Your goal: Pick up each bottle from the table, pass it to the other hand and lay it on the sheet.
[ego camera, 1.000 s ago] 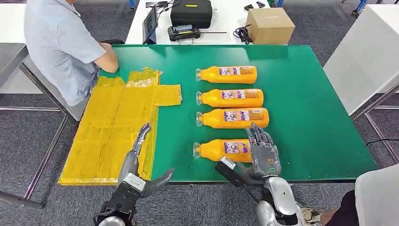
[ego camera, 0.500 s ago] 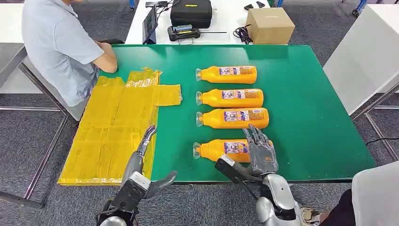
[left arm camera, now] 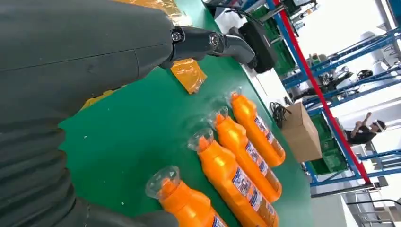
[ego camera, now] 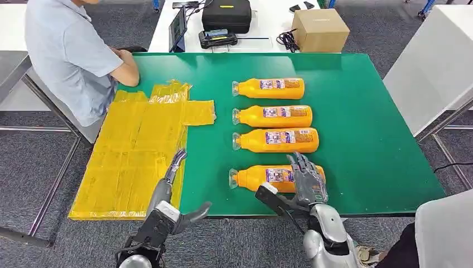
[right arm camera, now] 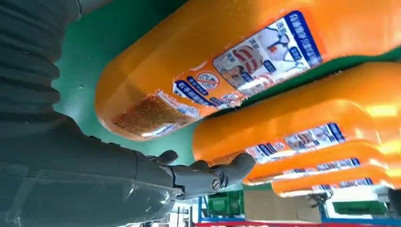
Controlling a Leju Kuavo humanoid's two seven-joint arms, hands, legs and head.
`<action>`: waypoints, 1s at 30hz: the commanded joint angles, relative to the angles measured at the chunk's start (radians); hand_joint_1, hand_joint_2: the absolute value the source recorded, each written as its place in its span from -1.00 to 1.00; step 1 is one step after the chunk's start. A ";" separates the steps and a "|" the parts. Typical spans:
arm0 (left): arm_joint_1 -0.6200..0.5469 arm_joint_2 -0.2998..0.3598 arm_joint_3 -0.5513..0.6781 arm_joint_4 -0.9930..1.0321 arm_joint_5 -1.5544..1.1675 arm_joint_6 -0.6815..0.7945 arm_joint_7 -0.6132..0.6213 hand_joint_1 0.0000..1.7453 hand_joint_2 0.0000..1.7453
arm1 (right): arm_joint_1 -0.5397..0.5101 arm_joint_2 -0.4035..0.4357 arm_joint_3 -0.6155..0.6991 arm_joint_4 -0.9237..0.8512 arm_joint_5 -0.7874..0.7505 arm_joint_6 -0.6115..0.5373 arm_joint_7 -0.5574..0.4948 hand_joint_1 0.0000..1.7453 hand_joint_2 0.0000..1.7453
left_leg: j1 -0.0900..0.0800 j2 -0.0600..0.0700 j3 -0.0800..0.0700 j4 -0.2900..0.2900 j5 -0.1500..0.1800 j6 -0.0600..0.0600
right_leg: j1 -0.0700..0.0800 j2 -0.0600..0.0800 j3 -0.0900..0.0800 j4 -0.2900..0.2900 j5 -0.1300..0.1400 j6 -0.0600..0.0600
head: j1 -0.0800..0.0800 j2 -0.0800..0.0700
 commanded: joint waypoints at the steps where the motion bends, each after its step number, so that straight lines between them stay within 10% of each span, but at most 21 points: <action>1: -0.019 -0.008 -0.038 0.088 -0.003 0.003 0.002 -1.00 1.00 | -0.075 -0.046 0.025 0.135 0.011 0.024 0.019 -1.00 1.00 | 0.000 0.001 0.003 -0.001 -0.001 -0.001 | 0.001 0.000 0.003 -0.001 0.000 -0.001 | 0.000 0.000; 30: -0.044 -0.009 -0.021 0.093 0.001 0.008 0.013 -1.00 1.00 | -0.218 -0.133 0.134 0.365 -0.024 0.105 0.034 -1.00 1.00 | 0.001 0.001 0.004 0.000 -0.001 -0.001 | 0.001 0.000 0.004 -0.001 -0.001 -0.002 | 0.000 0.000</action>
